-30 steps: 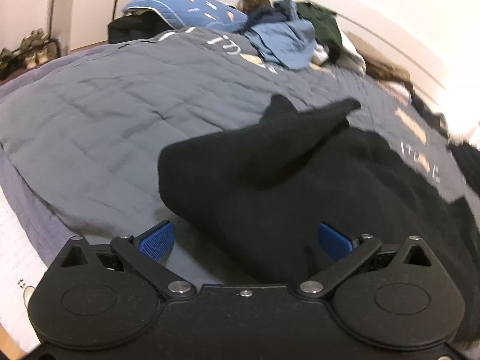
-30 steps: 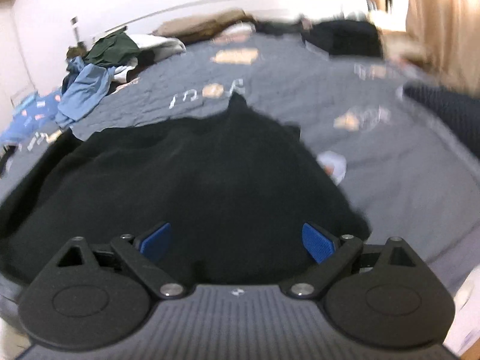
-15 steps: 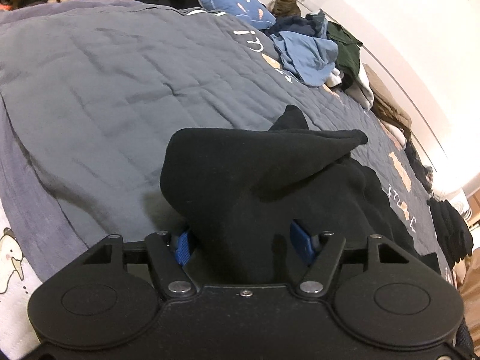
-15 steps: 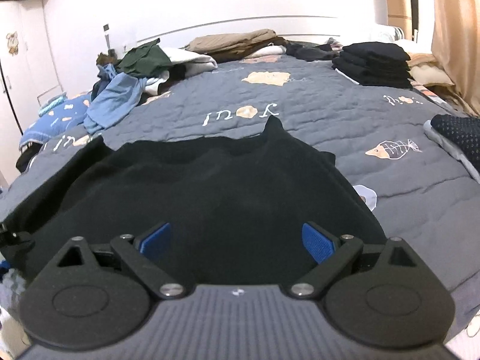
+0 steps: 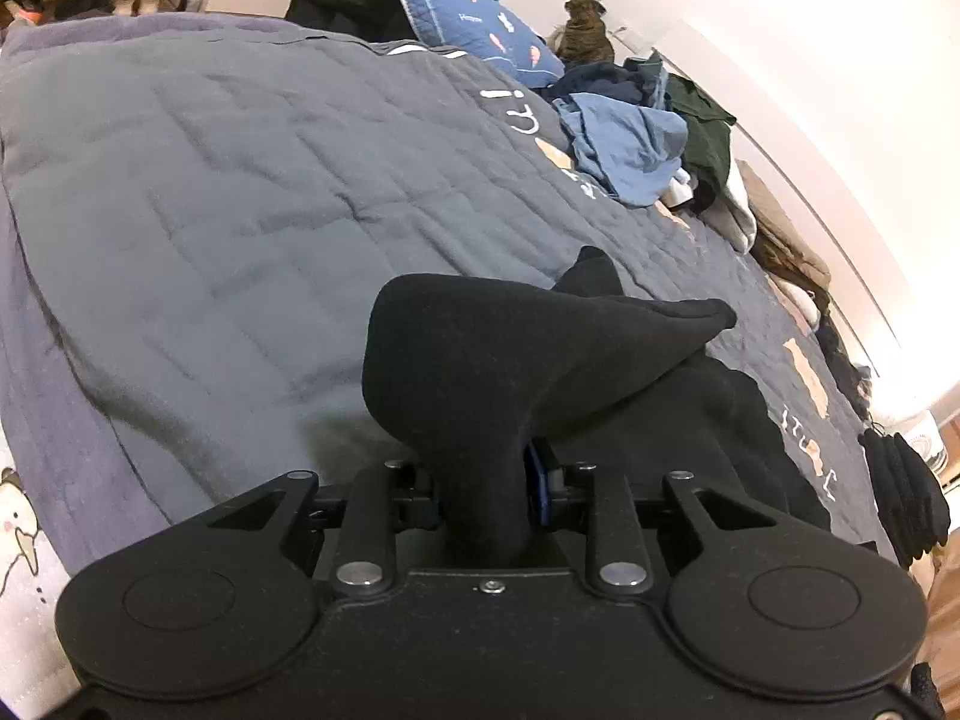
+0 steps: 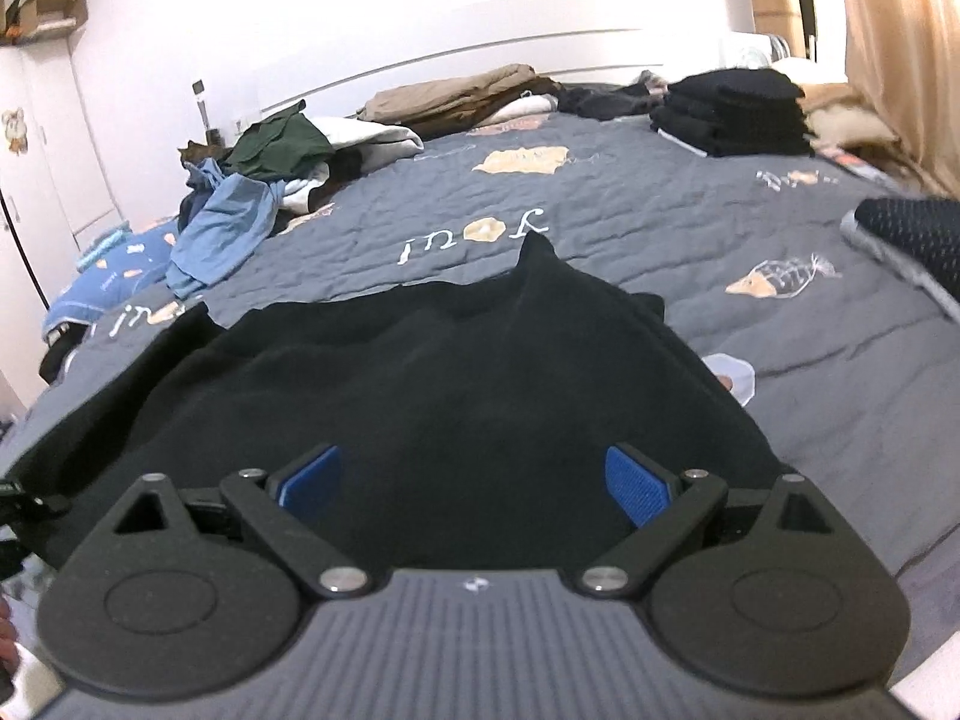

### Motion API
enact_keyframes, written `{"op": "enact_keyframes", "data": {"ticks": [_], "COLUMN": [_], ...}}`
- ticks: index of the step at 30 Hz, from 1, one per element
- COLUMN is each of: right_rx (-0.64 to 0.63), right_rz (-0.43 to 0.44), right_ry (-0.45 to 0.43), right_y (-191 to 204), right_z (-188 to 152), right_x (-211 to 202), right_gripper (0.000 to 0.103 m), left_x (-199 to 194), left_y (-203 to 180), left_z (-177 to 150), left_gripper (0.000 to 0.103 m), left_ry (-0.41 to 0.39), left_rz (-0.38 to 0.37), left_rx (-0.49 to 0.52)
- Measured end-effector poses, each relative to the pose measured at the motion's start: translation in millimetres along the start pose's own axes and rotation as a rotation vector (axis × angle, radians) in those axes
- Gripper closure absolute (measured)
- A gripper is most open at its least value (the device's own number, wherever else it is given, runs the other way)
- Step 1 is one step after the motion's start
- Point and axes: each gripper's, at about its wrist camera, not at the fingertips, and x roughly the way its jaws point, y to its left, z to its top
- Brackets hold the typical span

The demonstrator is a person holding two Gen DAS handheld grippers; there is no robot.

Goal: Fold clothes
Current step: 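Grasp the sweatshirt sleeve with the left gripper and lift it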

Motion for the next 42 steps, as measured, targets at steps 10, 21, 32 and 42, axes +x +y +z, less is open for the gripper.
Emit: {"op": "enact_keyframes", "data": {"ticks": [10,21,32,42], "right_rx": [-0.027,-0.021,0.125,0.233], "right_rz": [-0.073,-0.091,-0.171,-0.164], "right_ry": [-0.012,-0.014,-0.038,-0.046], "right_y": [0,-13,-63,-108], "right_z": [3,6,10,9], "right_x": [-4,-8,-22,-30], "right_gripper": [0.008,0.008,0.008,0.008], "left_x": [0,-31,-37,-36], "left_y": [-7,-49,-128,-218], "left_z": [-2,-10,-51,-152], "left_gripper": [0.072,0.085,0.085,0.086], "left_ry": [-0.006,-0.141,-0.132,0.028], "left_rz": [0.039,-0.162,-0.441,-0.628], "left_rx": [0.051,0.185,0.38,0.76]}}
